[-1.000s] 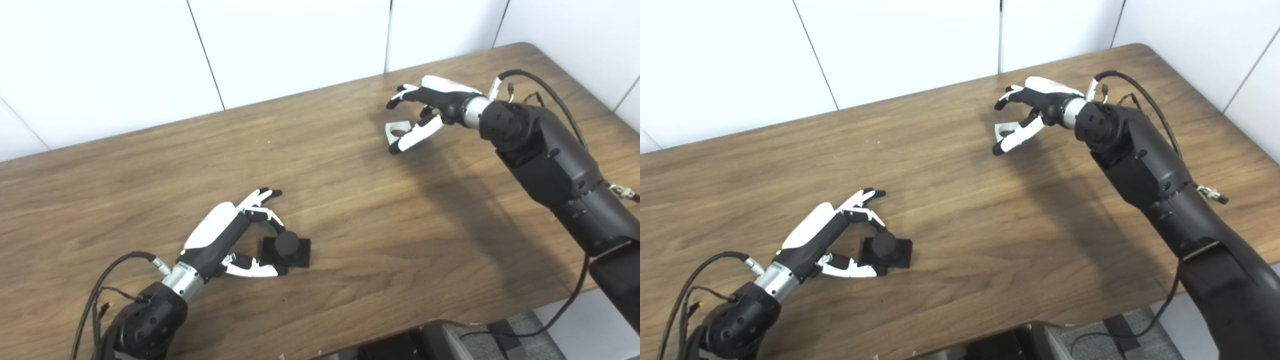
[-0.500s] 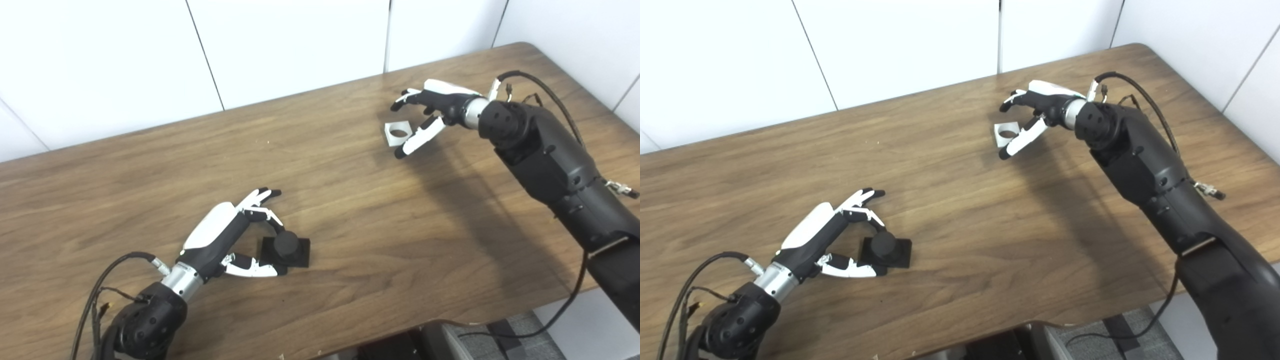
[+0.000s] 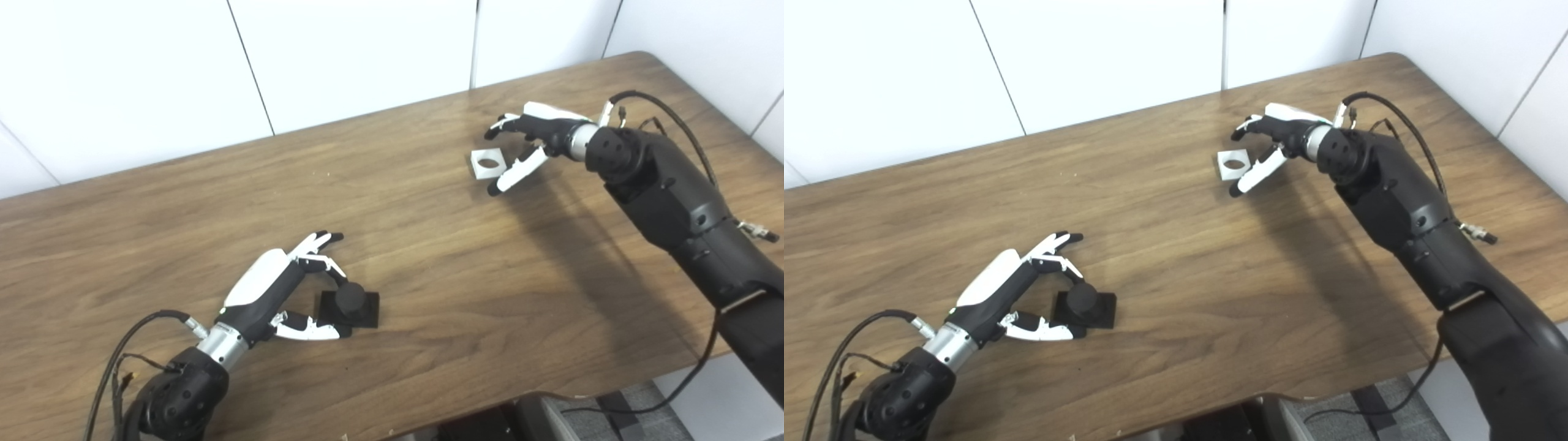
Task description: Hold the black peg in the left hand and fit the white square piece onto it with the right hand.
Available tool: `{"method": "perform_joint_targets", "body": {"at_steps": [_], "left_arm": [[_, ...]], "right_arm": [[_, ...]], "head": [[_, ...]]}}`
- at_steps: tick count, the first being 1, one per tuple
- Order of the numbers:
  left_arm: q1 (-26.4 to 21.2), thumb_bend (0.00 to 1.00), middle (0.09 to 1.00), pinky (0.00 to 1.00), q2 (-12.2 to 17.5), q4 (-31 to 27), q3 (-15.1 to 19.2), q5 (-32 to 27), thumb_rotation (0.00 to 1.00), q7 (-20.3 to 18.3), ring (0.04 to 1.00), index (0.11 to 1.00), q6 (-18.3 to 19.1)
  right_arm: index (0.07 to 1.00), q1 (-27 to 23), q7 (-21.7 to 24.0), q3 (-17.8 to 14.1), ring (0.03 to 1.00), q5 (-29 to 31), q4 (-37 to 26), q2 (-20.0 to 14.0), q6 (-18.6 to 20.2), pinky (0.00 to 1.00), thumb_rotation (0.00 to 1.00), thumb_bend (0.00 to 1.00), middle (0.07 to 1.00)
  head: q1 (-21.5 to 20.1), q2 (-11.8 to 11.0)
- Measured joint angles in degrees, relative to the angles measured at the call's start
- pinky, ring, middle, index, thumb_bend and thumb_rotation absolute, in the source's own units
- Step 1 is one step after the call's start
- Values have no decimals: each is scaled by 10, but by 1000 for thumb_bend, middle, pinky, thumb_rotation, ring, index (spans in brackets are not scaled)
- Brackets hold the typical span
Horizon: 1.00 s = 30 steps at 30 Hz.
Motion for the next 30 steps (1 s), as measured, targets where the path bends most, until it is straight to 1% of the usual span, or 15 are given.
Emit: {"method": "perform_joint_targets", "body": {"at_steps": [6,14,21,24,30], "left_arm": [[1,523,965,926,0,0,1,0,61,0,1000,492,0],[2,523,961,911,1,-1,3,1,60,2,1000,492,0],[4,523,959,914,1,-2,5,1,63,2,1000,491,0],[5,523,961,926,1,-2,5,1,63,4,1000,492,0],[8,523,963,924,1,-8,5,1,63,3,1000,492,8]], "right_arm": [[815,-3,-17,13,982,-14,10,2,-17,888,309,799,985],[782,-7,-56,17,954,-22,40,12,-48,850,279,763,955],[744,-10,-91,19,924,-29,66,19,-75,824,263,707,920],[719,-10,-96,21,919,-31,68,19,-79,815,246,669,912],[672,-16,-103,26,921,-38,75,22,-79,841,213,622,906]], "head": [[4,3],[7,6],[11,10],[12,11],[12,13]]}}
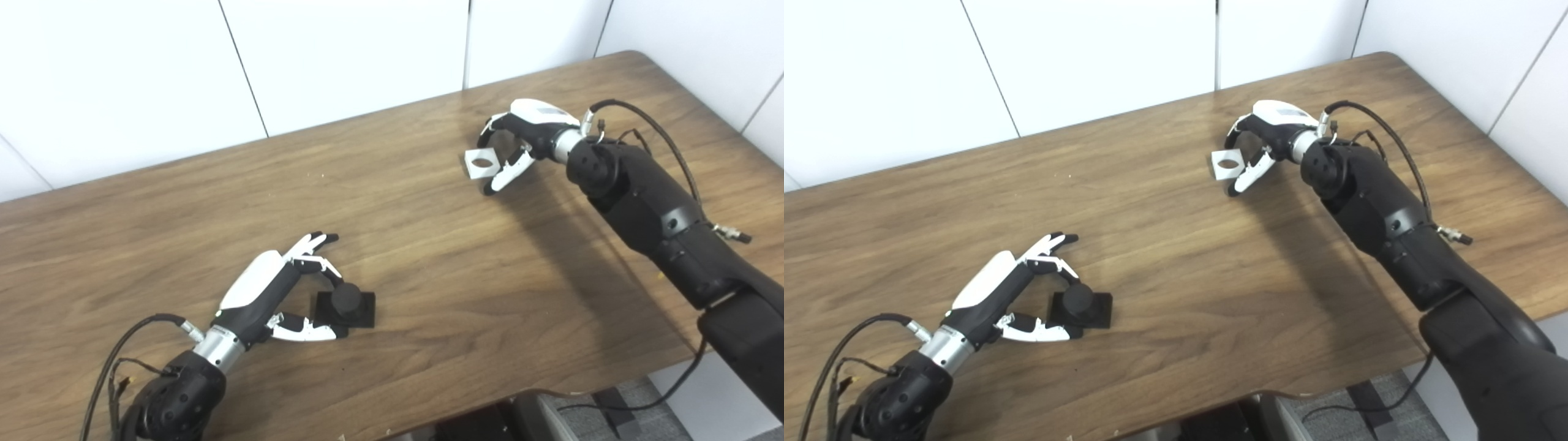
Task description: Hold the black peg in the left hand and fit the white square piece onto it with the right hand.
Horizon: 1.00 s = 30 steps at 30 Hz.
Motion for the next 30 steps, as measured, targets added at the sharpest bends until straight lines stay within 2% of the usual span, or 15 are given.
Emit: {"method": "perform_joint_targets", "body": {"at_steps": [2,4,6,20,27,30], "left_arm": [[0,523,964,929,0,-2,0,0,63,-1,1000,492,4],[1,523,964,930,0,-6,-1,0,63,-2,1000,492,10],[1,523,964,928,0,-6,-1,0,62,-2,1000,492,11],[2,523,960,933,0,-6,-1,0,61,-1,1000,491,11],[3,523,961,937,0,-6,-1,0,62,0,1000,492,11],[3,523,962,939,0,-6,-1,0,62,0,1000,492,11]], "right_arm": [[648,-1,-1,1,926,0,2,1,0,856,201,617,902],[521,-3,-2,1,928,0,5,3,1,872,157,526,895],[503,-5,-2,1,927,1,6,5,0,880,151,513,887],[488,-9,-16,3,907,1,11,13,-1,859,142,507,847],[484,-9,-23,2,905,1,12,13,-6,874,136,509,833],[482,-8,-26,1,919,3,12,13,-7,913,134,511,838]], "head": [[0,1],[0,1],[1,2],[4,5],[4,5],[4,6]]}}
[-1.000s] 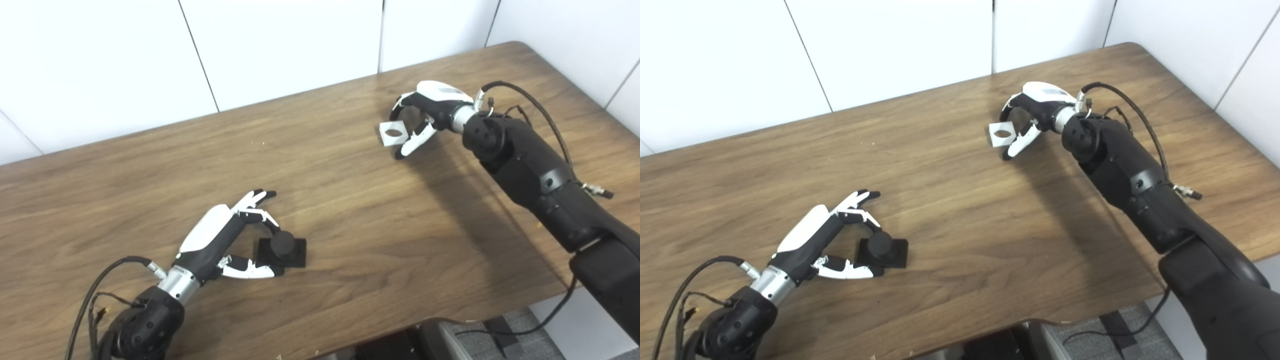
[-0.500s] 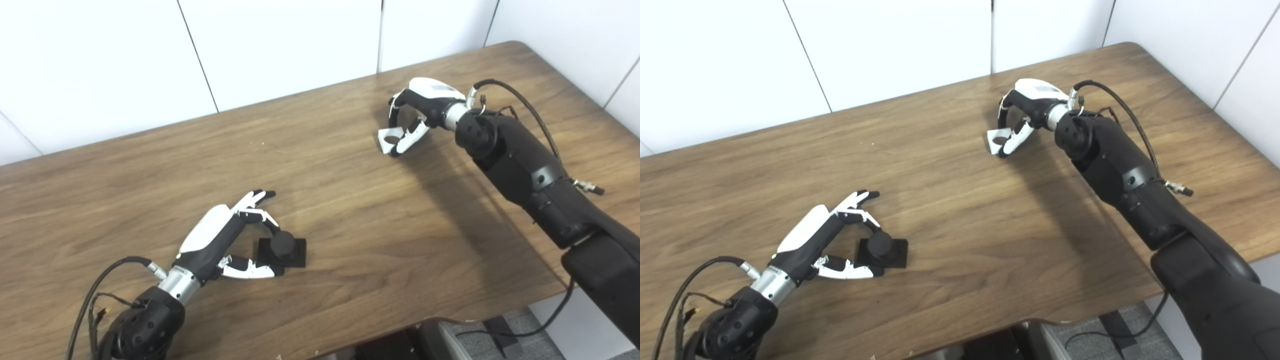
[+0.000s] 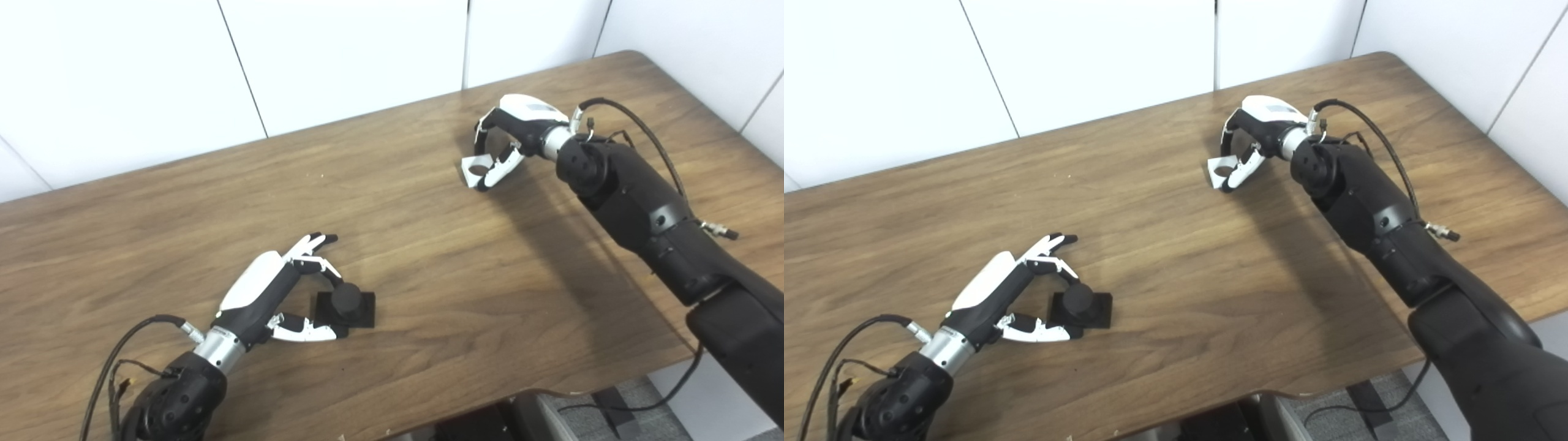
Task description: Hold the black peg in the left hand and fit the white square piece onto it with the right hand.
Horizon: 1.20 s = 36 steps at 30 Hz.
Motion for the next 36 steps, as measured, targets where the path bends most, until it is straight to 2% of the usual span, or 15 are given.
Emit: {"method": "perform_joint_targets", "body": {"at_steps": [8,25,31,36], "left_arm": [[-1,523,961,916,0,-1,0,0,63,0,1000,491,0],[-1,523,967,938,0,-2,-1,0,63,-1,1000,491,2],[-2,523,970,935,-1,-2,-2,0,61,-1,1000,492,3],[-4,523,972,937,-2,-2,-4,1,62,-1,1000,492,6]], "right_arm": [[480,16,-9,-12,947,17,-16,0,-7,947,133,512,844],[480,40,-8,-40,970,32,-104,7,4,886,133,513,849],[481,43,8,-41,962,33,-139,7,4,866,133,513,850],[480,45,14,-41,957,43,-165,8,1,838,132,513,852]], "head": [[3,1],[13,8],[32,15],[85,23]]}}
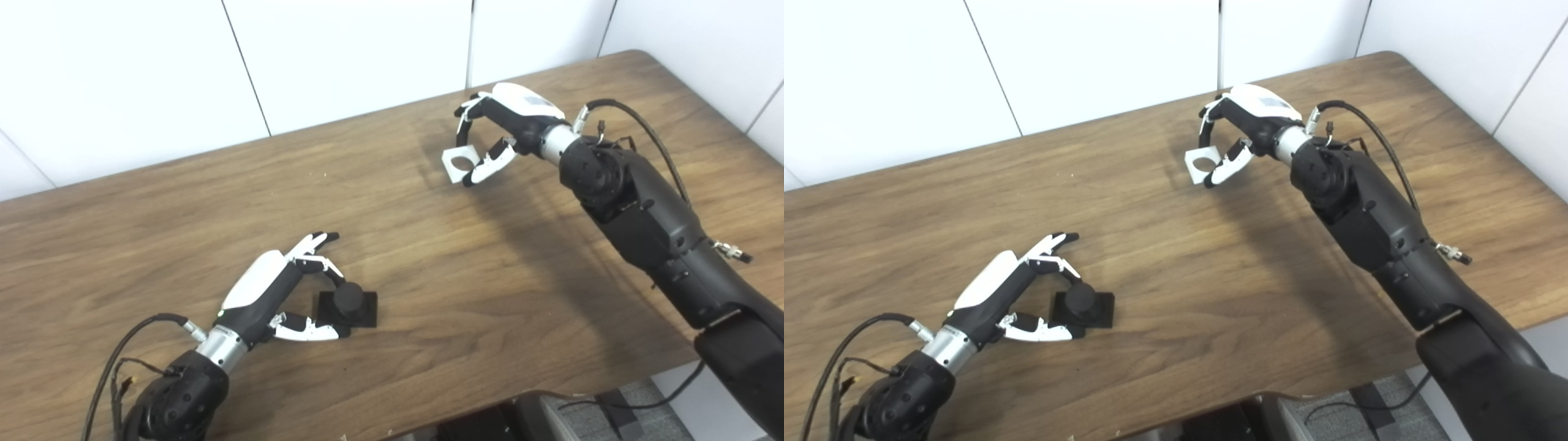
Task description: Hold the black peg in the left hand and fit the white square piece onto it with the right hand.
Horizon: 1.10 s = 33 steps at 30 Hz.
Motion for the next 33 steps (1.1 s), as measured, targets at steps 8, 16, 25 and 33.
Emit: {"method": "perform_joint_targets", "body": {"at_steps": [8,16,25,33], "left_arm": [[-4,523,969,933,-7,0,-4,8,65,-1,1000,491,7],[-4,523,973,948,-12,0,-5,13,68,1,1000,492,12],[-8,523,969,926,-17,0,-9,22,69,1,1000,492,20],[-10,523,974,945,-21,0,-11,29,71,3,1000,492,25]], "right_arm": [[481,7,20,1,947,18,-53,0,-12,830,131,514,855],[479,9,63,12,935,38,-112,0,-20,817,133,514,841],[479,17,89,20,945,48,-172,18,-22,831,133,514,841],[479,28,110,24,937,56,-202,20,-29,789,134,513,837]], "head": [[45,12],[96,20],[118,24],[140,26]]}}
